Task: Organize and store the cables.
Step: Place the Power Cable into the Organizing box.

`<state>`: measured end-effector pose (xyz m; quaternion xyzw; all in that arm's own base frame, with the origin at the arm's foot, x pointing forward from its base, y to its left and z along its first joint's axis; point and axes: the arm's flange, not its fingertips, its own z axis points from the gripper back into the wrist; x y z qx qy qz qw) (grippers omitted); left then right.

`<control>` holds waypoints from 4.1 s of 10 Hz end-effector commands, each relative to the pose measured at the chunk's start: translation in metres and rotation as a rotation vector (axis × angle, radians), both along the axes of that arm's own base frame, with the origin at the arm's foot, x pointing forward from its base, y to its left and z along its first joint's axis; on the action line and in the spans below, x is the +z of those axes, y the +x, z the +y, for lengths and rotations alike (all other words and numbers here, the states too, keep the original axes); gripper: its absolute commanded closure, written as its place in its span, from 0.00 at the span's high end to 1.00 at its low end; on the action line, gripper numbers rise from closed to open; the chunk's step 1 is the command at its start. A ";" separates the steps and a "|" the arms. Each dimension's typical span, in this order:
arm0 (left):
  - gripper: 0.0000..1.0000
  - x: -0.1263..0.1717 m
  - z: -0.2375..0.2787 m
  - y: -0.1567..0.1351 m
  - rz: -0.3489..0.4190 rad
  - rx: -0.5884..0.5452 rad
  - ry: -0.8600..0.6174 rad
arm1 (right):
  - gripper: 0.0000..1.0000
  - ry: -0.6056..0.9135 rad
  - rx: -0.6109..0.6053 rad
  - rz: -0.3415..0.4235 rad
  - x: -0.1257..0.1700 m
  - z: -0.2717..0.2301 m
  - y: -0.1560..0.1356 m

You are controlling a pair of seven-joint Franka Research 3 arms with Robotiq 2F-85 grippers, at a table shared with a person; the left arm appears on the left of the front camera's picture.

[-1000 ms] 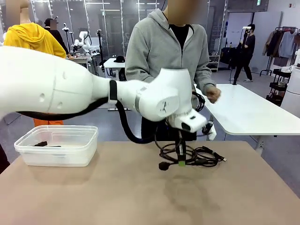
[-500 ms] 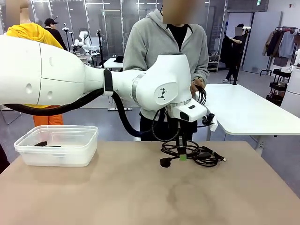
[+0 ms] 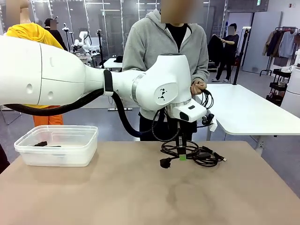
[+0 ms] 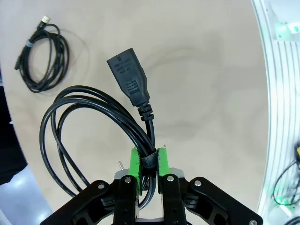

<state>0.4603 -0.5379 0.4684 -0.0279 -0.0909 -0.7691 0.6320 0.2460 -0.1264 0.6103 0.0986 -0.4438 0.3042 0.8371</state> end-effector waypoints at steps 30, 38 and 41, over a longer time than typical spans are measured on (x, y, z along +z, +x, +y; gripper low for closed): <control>0.18 0.111 0.557 0.110 -0.159 -0.082 0.127 | 1.00 0.002 0.000 0.000 -0.001 -0.001 0.000; 0.18 0.020 0.592 0.145 -0.165 0.050 0.034 | 1.00 0.002 0.000 0.000 -0.001 -0.001 0.000; 0.18 0.003 0.597 0.152 -0.115 0.090 0.033 | 1.00 0.002 0.000 0.000 -0.001 -0.001 0.000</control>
